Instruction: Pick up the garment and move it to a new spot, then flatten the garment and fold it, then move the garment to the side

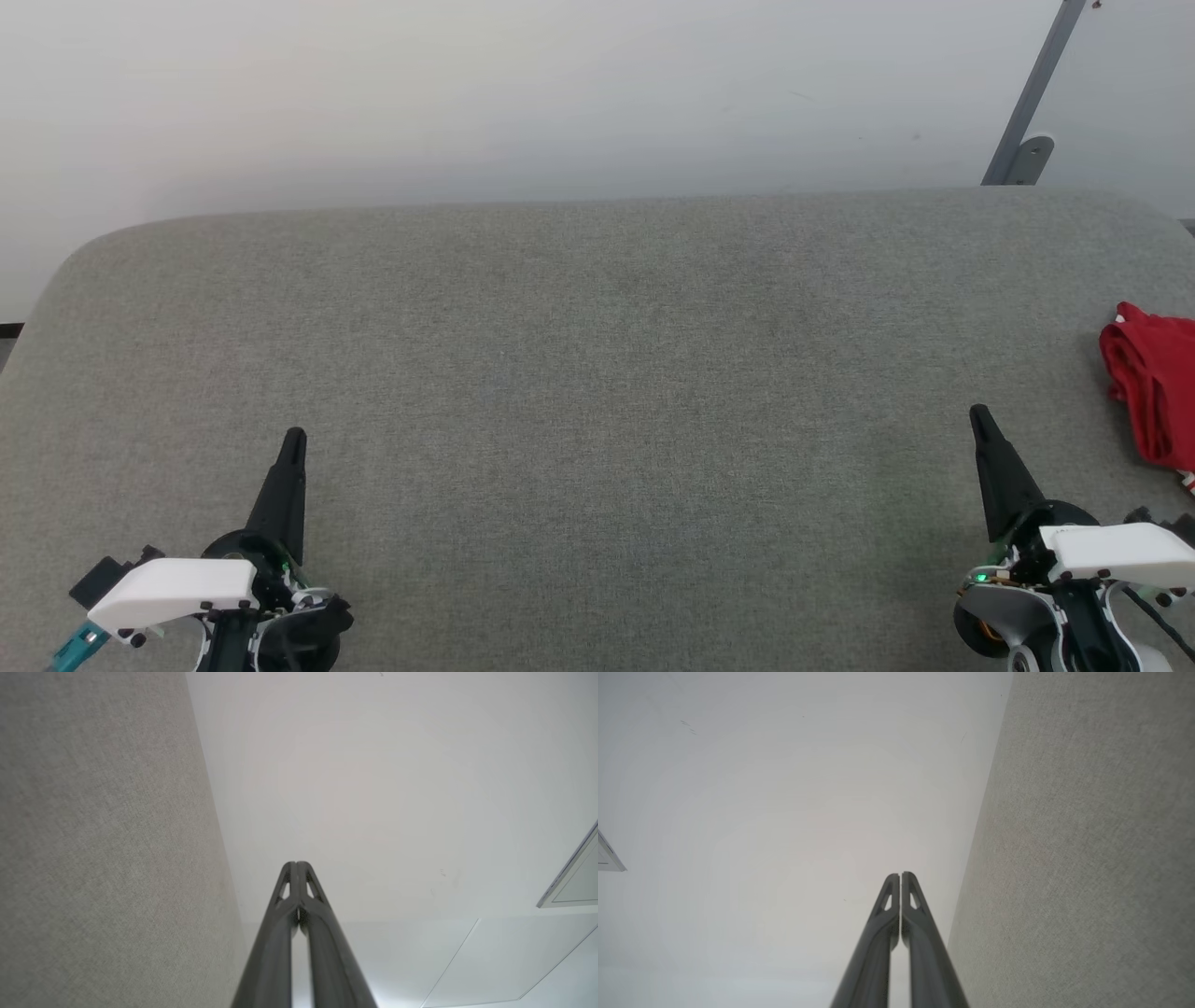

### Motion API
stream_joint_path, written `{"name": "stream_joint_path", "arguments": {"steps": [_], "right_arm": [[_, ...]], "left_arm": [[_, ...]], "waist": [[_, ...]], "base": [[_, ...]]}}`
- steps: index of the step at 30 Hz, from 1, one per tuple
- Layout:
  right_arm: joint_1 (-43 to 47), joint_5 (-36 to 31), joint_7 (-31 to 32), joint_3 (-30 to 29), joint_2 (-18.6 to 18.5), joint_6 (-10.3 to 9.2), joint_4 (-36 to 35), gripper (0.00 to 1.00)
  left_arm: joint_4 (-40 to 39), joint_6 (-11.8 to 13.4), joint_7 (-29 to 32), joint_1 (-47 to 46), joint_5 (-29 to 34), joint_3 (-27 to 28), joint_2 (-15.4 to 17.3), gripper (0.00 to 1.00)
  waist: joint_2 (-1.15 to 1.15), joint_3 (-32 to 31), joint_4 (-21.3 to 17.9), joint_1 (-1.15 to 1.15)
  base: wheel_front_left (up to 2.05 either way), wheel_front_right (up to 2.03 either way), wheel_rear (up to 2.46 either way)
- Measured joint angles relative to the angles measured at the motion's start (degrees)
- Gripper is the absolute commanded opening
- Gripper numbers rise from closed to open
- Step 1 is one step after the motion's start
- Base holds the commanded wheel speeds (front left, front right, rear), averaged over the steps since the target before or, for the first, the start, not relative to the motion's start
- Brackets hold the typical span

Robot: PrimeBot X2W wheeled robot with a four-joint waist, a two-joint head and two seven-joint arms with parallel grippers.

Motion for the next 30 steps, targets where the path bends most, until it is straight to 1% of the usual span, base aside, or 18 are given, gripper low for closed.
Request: {"name": "stream_joint_path", "arguments": {"steps": [30], "right_arm": [[-0.01, 0.0, 0.03, -0.04, 0.01, 0.0, 0.02, 0.0]], "left_arm": [[0.01, 0.0, 0.34, -0.03, 0.41, 0.45, -0.26, 0.0]], "waist": [[0.0, 0.0, 0.0, 0.0]], "base": [[0.0, 0.0, 0.0]]}}
